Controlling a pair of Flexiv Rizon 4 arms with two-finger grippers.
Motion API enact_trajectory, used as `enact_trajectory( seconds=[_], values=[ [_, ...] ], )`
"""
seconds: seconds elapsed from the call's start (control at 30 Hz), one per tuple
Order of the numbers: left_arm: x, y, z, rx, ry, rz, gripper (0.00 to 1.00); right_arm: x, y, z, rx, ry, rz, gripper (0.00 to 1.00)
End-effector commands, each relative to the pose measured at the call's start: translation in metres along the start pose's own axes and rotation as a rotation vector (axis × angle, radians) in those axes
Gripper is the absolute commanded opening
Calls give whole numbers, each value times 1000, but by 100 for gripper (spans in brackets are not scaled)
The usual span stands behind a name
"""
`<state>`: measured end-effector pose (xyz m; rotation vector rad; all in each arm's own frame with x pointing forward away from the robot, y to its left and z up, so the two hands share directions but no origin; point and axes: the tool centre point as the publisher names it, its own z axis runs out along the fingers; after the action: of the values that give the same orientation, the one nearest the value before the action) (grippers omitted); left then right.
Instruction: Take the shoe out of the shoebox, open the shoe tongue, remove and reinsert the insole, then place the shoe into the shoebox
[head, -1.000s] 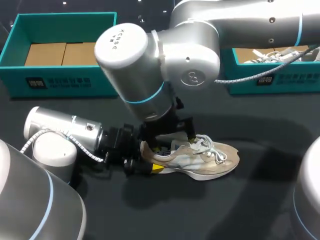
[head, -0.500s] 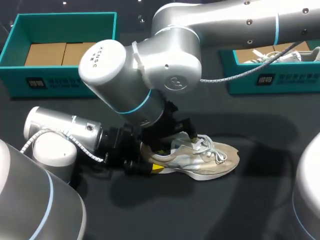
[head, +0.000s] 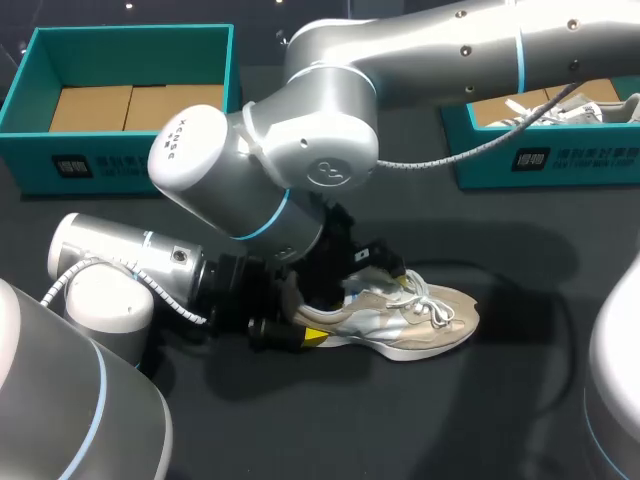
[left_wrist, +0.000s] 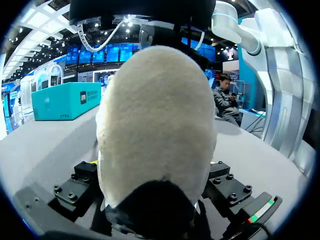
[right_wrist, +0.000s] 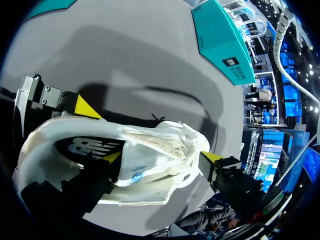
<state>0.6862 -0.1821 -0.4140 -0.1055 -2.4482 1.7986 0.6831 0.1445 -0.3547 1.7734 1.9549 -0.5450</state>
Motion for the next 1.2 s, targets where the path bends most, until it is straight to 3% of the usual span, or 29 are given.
enact_trajectory(
  seconds=[0.03, 0.1, 0.2, 0.43, 0.57, 0.73, 0.8, 0.83, 1.07, 1.2],
  values=[
    [1, 0, -1, -2, -1, 0, 0, -3, -6, -2, -3, -29, 465, 76],
    [1, 0, -1, -2, -1, 0, 0, -5, -7, -3, -5, -30, 466, 67],
    [1, 0, -1, -2, -1, 0, 0, -8, -9, -6, -5, -29, 466, 62],
    [1, 0, -1, -2, -1, 0, 0, -7, -15, -14, 4, -27, 454, 67],
    [1, 0, -1, -2, -1, 0, 0, -5, -19, -16, 20, -14, 442, 63],
    [1, 0, -1, -2, -1, 0, 0, -2, -22, -16, 41, 3, 426, 33],
    [1, 0, -1, -2, -1, 0, 0, -5, -23, -16, 48, 12, 420, 5],
    [1, 0, -1, -2, -1, 0, 0, -7, -23, -17, 53, 14, 407, 0],
    [1, 0, -1, -2, -1, 0, 0, -29, -12, -21, 62, 55, 213, 0],
    [1, 0, -1, -2, -1, 0, 0, -51, -1, -22, 8, 227, -18, 0]
  ],
)
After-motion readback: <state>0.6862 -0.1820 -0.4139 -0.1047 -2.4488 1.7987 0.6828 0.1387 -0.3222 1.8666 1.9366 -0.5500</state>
